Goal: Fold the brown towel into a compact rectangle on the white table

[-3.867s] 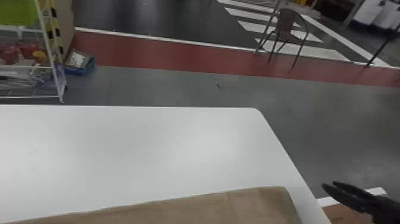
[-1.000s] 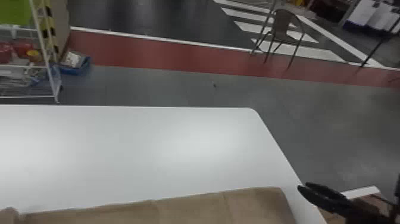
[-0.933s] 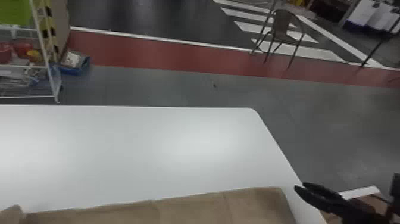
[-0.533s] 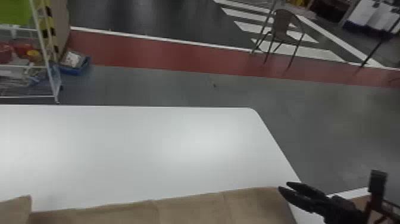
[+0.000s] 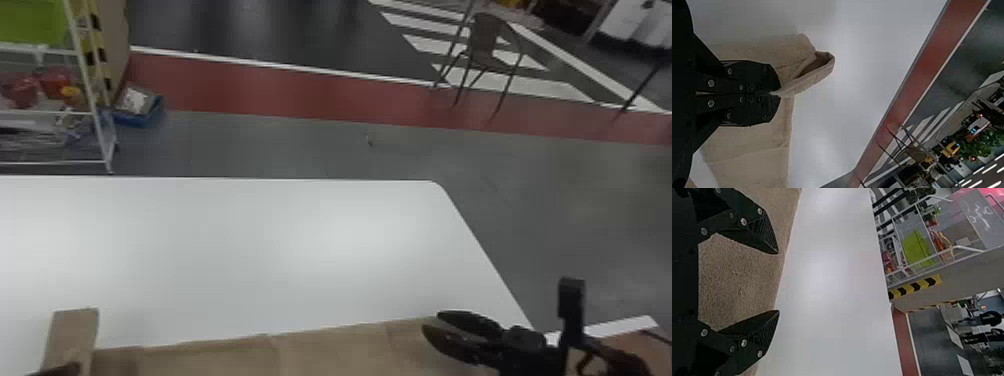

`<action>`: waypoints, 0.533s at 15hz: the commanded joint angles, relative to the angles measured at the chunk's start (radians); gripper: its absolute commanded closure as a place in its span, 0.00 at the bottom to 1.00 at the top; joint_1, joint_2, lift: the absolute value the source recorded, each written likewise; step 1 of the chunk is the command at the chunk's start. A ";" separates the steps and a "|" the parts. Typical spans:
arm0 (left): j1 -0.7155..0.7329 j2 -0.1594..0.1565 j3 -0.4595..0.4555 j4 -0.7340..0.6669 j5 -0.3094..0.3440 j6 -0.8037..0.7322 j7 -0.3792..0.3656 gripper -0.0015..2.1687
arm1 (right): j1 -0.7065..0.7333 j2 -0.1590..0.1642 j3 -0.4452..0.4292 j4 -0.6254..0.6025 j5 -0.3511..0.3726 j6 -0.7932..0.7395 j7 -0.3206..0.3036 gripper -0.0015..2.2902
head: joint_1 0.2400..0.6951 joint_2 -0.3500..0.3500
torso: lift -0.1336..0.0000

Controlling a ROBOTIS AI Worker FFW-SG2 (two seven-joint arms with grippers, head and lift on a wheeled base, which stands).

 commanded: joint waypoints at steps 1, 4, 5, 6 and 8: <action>-0.013 -0.003 -0.005 -0.013 0.040 0.001 0.003 0.85 | 0.010 0.021 0.059 -0.037 0.031 0.002 -0.009 0.18 | 1.00 0.09 | 0.08; -0.013 -0.003 -0.037 -0.023 0.079 0.001 0.017 0.85 | 0.028 0.040 0.095 -0.081 0.048 0.011 -0.012 0.18 | 1.00 0.14 | 0.08; -0.013 -0.003 -0.061 -0.023 0.075 0.001 0.027 0.85 | 0.036 0.041 0.103 -0.093 0.046 0.011 -0.017 0.18 | 1.00 0.15 | 0.08; -0.013 -0.003 -0.086 -0.023 0.072 0.001 0.033 0.85 | 0.041 0.047 0.105 -0.101 0.048 0.011 -0.018 0.18 | 1.00 0.15 | 0.08; -0.010 -0.003 -0.146 -0.023 0.072 0.001 0.051 0.85 | 0.042 0.047 0.105 -0.100 0.048 0.011 -0.018 0.18 | 1.00 0.13 | 0.08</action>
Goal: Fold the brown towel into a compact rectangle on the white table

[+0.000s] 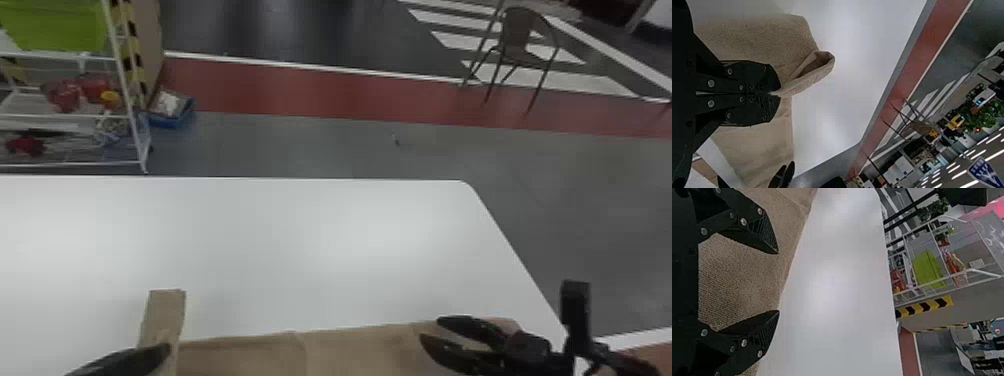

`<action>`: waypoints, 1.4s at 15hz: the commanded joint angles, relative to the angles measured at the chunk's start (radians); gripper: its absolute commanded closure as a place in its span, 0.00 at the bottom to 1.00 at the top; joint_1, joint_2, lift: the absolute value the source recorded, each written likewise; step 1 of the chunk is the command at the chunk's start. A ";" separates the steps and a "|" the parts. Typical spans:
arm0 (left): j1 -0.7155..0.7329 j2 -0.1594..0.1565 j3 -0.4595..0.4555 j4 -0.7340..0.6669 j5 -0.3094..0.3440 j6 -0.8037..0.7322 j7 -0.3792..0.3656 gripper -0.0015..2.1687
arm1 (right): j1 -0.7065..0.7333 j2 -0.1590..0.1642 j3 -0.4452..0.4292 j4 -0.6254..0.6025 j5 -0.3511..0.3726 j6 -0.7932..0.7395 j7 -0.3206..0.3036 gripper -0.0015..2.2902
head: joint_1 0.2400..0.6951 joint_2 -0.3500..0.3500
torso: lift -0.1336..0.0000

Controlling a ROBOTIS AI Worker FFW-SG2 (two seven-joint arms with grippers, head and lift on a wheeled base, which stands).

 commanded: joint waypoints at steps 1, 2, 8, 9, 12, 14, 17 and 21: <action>0.006 -0.003 -0.072 0.000 -0.003 0.001 0.009 0.85 | 0.004 0.001 0.001 -0.001 0.001 -0.006 -0.001 0.18 | 1.00 0.11 | 0.08; 0.007 -0.003 -0.103 0.000 -0.006 0.001 0.021 0.85 | 0.004 0.001 0.001 0.001 -0.001 -0.006 -0.003 0.18 | 1.00 0.10 | 0.08; 0.064 -0.003 -0.289 0.032 -0.095 -0.071 0.102 0.85 | -0.004 -0.005 -0.027 0.013 -0.019 -0.018 -0.004 0.18 | 1.00 0.00 | 0.08; 0.069 -0.003 -0.302 0.040 -0.098 -0.098 0.119 0.85 | -0.004 -0.007 -0.030 0.014 -0.024 -0.018 -0.004 0.18 | 1.00 0.00 | 0.08; 0.067 -0.003 -0.321 0.052 -0.098 -0.169 0.153 0.85 | -0.004 -0.007 -0.039 0.019 -0.024 -0.025 -0.004 0.18 | 1.00 0.00 | 0.08; 0.067 -0.003 -0.345 0.051 -0.097 -0.178 0.162 0.85 | -0.004 -0.007 -0.042 0.022 -0.026 -0.025 -0.004 0.18 | 1.00 0.00 | 0.08; 0.069 -0.003 -0.407 0.057 -0.100 -0.181 0.182 0.85 | -0.005 -0.007 -0.042 0.037 -0.026 -0.034 -0.006 0.18 | 1.00 0.00 | 0.08; 0.061 -0.003 -0.568 0.089 -0.176 -0.279 0.262 0.85 | -0.008 -0.008 -0.030 0.059 -0.026 -0.055 -0.017 0.18 | 1.00 0.00 | 0.08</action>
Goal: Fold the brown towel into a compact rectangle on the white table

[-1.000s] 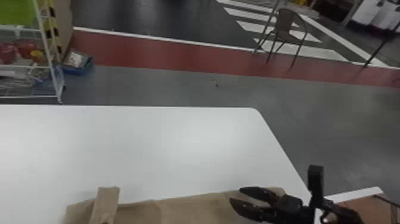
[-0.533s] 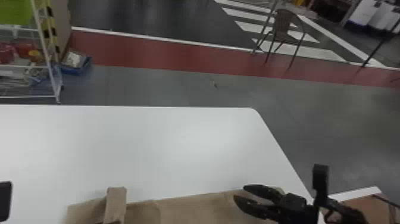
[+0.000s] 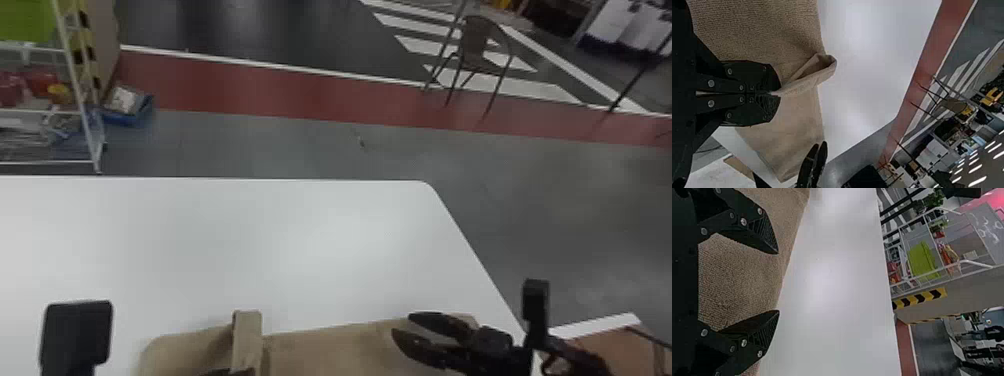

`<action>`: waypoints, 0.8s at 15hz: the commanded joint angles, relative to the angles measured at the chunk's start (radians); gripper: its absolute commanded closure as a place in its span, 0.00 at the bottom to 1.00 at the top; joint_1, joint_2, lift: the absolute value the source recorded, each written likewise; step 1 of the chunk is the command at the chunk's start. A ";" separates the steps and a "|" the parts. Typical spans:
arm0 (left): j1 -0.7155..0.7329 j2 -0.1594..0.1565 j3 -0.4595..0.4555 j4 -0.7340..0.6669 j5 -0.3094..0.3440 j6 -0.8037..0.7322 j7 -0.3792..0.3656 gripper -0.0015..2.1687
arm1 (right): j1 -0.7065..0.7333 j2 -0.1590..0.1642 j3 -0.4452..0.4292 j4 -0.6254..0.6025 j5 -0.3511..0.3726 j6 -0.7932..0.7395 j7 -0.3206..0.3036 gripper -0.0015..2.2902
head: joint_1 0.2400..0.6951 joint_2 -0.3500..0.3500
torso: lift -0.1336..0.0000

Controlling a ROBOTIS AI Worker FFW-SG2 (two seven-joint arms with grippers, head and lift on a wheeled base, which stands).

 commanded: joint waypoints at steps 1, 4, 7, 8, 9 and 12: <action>-0.014 -0.003 -0.082 0.023 -0.053 -0.055 0.019 0.85 | 0.000 0.000 0.004 0.010 -0.003 -0.013 0.000 0.18 | 1.00 0.00 | 0.08; -0.026 -0.003 -0.122 0.041 -0.064 -0.058 0.038 0.85 | 0.000 -0.008 -0.003 0.027 -0.015 -0.035 0.000 0.18 | 1.00 0.00 | 0.08; -0.028 -0.003 -0.174 0.037 -0.080 -0.055 0.057 0.85 | 0.002 -0.019 -0.010 0.044 -0.021 -0.047 -0.001 0.18 | 1.00 0.00 | 0.08; -0.031 -0.003 -0.191 0.040 -0.087 -0.055 0.067 0.85 | 0.002 -0.019 -0.010 0.044 -0.024 -0.047 -0.001 0.18 | 1.00 0.00 | 0.08; -0.038 -0.003 -0.212 0.053 -0.096 -0.055 0.082 0.85 | 0.002 -0.019 -0.008 0.047 -0.026 -0.047 -0.001 0.18 | 1.00 0.00 | 0.08; -0.064 -0.003 -0.240 0.106 -0.097 -0.058 0.085 0.16 | 0.000 -0.019 -0.014 0.046 -0.041 -0.044 -0.003 0.18 | 1.00 0.00 | 0.08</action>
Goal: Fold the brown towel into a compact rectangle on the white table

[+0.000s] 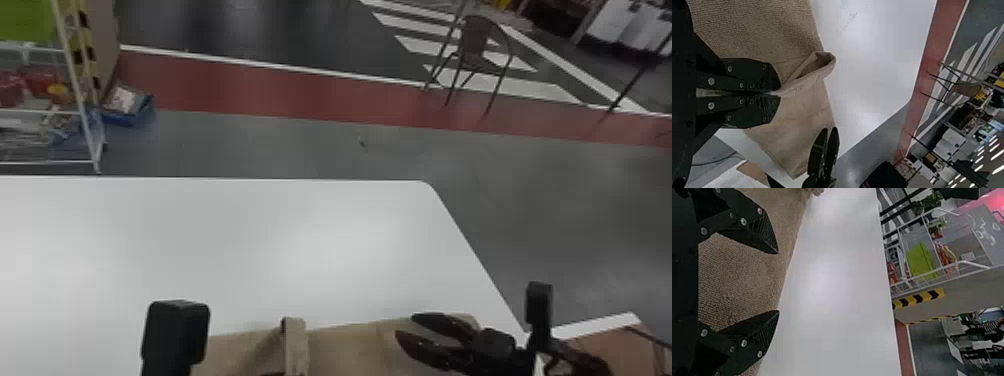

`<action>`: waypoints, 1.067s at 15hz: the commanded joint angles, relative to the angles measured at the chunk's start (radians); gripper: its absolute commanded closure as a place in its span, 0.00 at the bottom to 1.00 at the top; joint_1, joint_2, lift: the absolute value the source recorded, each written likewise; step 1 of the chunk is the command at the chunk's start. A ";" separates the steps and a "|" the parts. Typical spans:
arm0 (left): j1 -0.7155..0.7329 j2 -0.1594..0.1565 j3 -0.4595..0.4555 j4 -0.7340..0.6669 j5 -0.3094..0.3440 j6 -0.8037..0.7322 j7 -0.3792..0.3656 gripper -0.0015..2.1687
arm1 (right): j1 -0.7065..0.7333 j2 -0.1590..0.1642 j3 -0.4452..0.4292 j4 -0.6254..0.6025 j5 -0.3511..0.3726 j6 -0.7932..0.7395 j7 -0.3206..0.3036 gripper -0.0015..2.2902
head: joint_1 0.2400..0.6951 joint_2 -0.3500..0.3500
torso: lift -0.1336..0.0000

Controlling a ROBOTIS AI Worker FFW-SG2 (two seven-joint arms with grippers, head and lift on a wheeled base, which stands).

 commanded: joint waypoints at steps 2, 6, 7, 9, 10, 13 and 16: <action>-0.023 -0.003 -0.013 0.044 0.001 -0.001 -0.005 0.00 | -0.001 -0.003 -0.018 -0.003 -0.024 0.014 0.000 0.12 | 1.00 0.00 | 0.08; -0.032 -0.003 -0.019 0.045 0.004 -0.004 -0.018 0.01 | -0.001 -0.003 -0.030 -0.034 -0.042 0.045 0.000 0.02 | 1.00 0.00 | 0.08; -0.032 -0.003 -0.010 0.041 0.004 -0.004 -0.018 0.01 | -0.001 0.000 -0.033 -0.055 -0.050 0.079 0.000 0.03 | 1.00 0.00 | 0.08; -0.028 -0.003 0.024 0.032 0.001 -0.007 -0.018 0.01 | 0.007 0.012 -0.033 -0.130 -0.050 0.189 0.002 0.06 | 1.00 0.00 | 0.08; -0.025 -0.003 0.045 0.022 -0.013 -0.007 -0.015 0.02 | 0.007 0.021 -0.032 -0.179 -0.048 0.281 0.000 0.08 | 1.00 0.00 | 0.08; -0.003 0.044 0.133 0.019 -0.043 -0.123 -0.012 0.02 | 0.007 0.067 -0.017 -0.282 -0.039 0.471 -0.003 0.17 | 1.00 0.00 | 0.08; 0.032 0.064 0.226 0.024 -0.103 -0.274 -0.030 0.02 | 0.024 0.113 0.023 -0.351 -0.036 0.625 -0.035 0.18 | 1.00 0.00 | 0.08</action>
